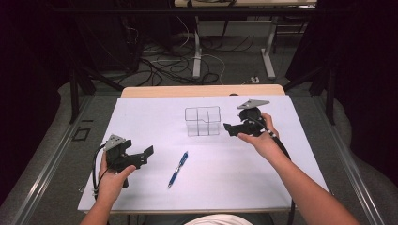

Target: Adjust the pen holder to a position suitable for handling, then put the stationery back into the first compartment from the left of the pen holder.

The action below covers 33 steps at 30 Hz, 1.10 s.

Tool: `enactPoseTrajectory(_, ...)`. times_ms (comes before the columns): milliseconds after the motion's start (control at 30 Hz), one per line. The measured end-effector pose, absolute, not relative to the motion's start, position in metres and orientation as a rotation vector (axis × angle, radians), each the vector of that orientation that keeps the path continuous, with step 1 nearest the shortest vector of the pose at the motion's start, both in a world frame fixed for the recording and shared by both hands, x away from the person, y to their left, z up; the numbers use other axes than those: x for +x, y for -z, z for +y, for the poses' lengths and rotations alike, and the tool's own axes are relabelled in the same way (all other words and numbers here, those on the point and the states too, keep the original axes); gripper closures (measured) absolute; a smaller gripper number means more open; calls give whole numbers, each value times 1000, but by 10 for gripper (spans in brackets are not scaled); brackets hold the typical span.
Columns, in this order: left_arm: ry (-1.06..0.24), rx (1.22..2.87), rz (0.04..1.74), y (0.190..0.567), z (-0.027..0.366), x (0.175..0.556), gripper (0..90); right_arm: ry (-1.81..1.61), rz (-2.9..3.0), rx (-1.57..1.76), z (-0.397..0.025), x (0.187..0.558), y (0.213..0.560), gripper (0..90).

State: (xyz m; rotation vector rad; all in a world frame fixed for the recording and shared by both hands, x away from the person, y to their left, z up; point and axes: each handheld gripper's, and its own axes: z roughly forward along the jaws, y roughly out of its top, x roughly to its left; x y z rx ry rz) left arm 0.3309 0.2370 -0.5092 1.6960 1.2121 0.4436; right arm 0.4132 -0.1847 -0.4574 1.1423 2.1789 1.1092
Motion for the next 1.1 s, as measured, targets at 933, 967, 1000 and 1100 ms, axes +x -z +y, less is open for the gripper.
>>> enactPoseTrajectory(933, -457, 1834, 1092, 502, 189, 320, 156, -1174, 2063, 1154, -249, 348, 486, 6)
enactPoseTrajectory(967, -457, 1847, 1086, 502, 187, 320, 161, -1163, 2062, 1149, -248, 347, 487, 10)
enactPoseTrajectory(1000, -456, 1865, 1080, 502, 186, 320, 170, -1160, 2065, 1131, -247, 346, 487, 12)
enactPoseTrajectory(1100, -450, 1888, 1078, 502, 180, 319, 219, -1149, 2072, 1125, -246, 346, 488, 25)
